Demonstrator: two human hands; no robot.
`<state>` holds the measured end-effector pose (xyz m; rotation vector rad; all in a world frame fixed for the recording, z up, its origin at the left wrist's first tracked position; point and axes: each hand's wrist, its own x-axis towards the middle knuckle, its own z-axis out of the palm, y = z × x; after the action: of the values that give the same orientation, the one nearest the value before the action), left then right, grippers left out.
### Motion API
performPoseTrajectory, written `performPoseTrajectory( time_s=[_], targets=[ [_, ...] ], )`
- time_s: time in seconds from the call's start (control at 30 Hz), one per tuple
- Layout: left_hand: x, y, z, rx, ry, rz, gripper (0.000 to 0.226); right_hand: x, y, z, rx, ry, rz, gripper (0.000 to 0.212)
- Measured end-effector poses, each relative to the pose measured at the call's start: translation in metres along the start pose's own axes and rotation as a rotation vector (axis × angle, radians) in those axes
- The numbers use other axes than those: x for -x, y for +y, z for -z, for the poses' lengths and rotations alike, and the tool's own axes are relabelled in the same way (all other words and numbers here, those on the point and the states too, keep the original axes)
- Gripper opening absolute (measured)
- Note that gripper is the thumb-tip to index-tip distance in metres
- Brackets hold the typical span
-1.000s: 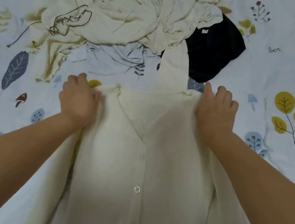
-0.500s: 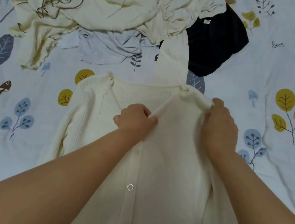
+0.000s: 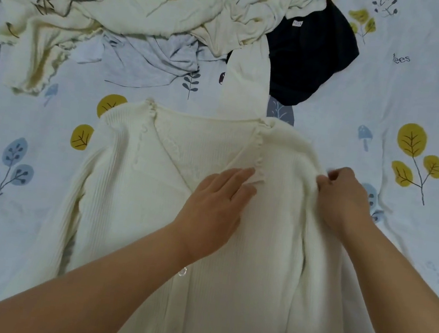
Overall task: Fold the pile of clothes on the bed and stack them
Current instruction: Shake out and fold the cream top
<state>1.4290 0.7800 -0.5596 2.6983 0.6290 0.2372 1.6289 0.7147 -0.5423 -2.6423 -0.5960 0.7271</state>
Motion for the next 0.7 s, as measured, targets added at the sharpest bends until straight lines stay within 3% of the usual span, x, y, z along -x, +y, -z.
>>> performPoseTrajectory(
  time_s=[0.07,0.17,0.23,0.33,0.43,0.5,0.57,0.63,0.7],
  targets=[
    [-0.001,0.001,-0.002,-0.064,-0.100,0.045,0.050,-0.004,0.002,0.007,0.047,-0.014,0.028,0.034],
    [-0.005,-0.007,-0.011,-0.102,-0.363,0.109,0.066,-0.020,-0.004,0.022,0.160,0.145,0.120,0.031],
    [-0.008,-0.010,-0.015,-0.124,-0.429,0.125,0.068,-0.030,-0.008,0.026,0.279,0.219,0.152,0.035],
    [-0.005,-0.006,-0.011,-0.106,-0.344,0.120,0.066,-0.030,-0.016,0.021,0.390,0.302,0.188,0.047],
    [0.016,-0.003,-0.002,-0.139,-0.214,0.156,0.062,0.006,-0.027,-0.006,0.314,0.394,0.458,0.054],
    [0.035,-0.004,0.001,-0.112,-0.289,0.209,0.061,0.042,-0.026,-0.033,0.316,0.235,0.695,0.063],
    [0.052,-0.006,0.003,-0.094,-0.399,0.215,0.062,0.065,-0.018,-0.055,0.498,-0.029,0.806,0.066],
    [0.063,-0.010,0.010,-0.029,-0.394,0.201,0.059,0.072,-0.009,-0.068,0.650,-0.188,0.733,0.063],
    [0.070,-0.011,0.024,0.099,-0.268,0.223,0.046,0.077,-0.013,-0.071,0.659,-0.219,0.639,0.060]
  ],
)
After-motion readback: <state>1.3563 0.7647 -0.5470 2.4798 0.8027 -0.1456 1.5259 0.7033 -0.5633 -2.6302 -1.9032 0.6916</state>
